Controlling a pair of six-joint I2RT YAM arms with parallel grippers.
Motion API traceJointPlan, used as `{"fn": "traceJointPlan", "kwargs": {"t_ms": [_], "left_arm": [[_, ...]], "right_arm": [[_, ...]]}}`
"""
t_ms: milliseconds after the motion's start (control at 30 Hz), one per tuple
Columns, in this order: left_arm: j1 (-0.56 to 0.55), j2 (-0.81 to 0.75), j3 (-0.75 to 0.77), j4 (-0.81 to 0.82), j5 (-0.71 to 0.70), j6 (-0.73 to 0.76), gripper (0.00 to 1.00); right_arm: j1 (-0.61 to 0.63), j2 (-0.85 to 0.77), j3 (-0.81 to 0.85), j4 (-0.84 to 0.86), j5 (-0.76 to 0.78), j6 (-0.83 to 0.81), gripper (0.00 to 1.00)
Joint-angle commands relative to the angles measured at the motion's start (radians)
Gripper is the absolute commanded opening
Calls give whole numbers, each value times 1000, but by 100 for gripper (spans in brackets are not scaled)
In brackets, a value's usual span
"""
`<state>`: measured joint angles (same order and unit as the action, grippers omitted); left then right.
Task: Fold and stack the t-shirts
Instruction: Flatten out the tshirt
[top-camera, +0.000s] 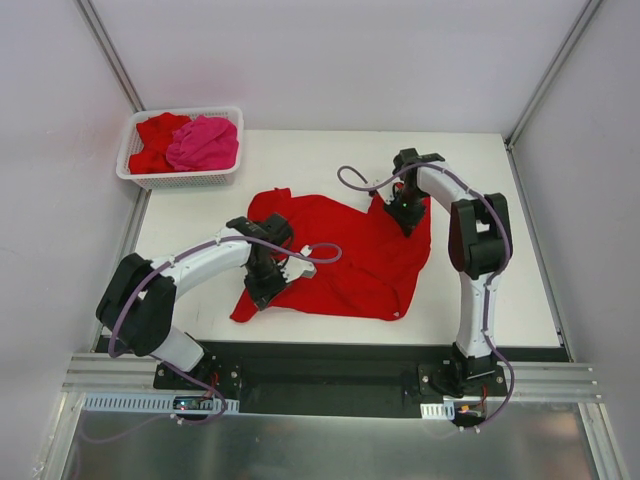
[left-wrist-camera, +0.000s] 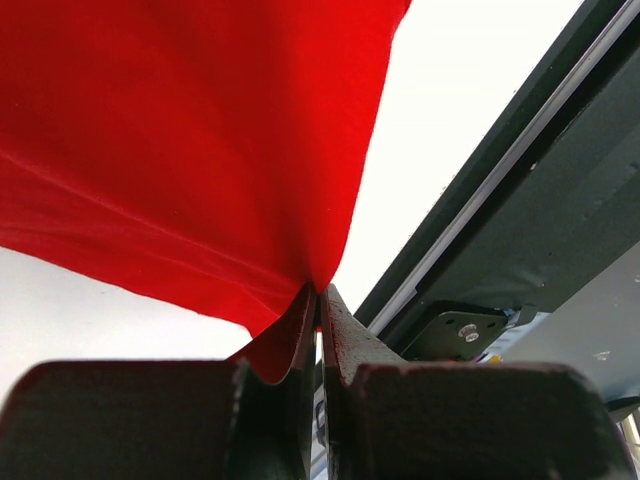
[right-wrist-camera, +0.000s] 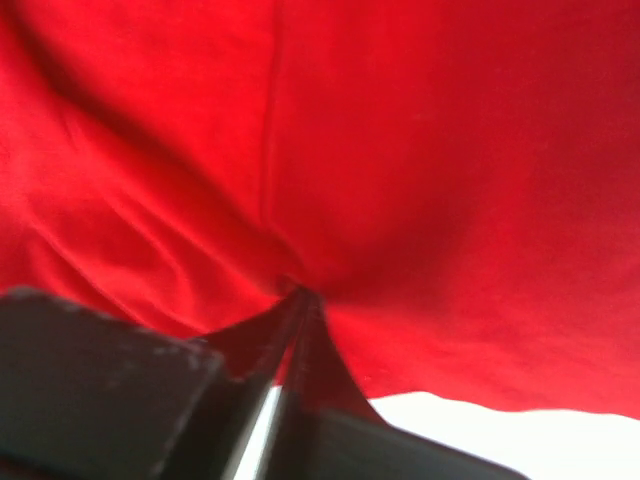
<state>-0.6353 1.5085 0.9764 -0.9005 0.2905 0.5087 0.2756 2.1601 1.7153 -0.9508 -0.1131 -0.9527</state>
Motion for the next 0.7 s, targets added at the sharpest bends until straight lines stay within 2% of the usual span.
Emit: {"fn": "traceJointPlan", "kwargs": {"t_ms": [0,367,667], "left_arm": [[-6,-40,-15,-40,19,8,0],[-7,-68,-41,-43,38,5,0],[-12,-74,-68,-49,42,22,0]], "right_arm": [[7,9,6,-49,15,-24,1],[-4,15,72,24,171,-24,1],[-4,10,142,72,256,-121,1]]}}
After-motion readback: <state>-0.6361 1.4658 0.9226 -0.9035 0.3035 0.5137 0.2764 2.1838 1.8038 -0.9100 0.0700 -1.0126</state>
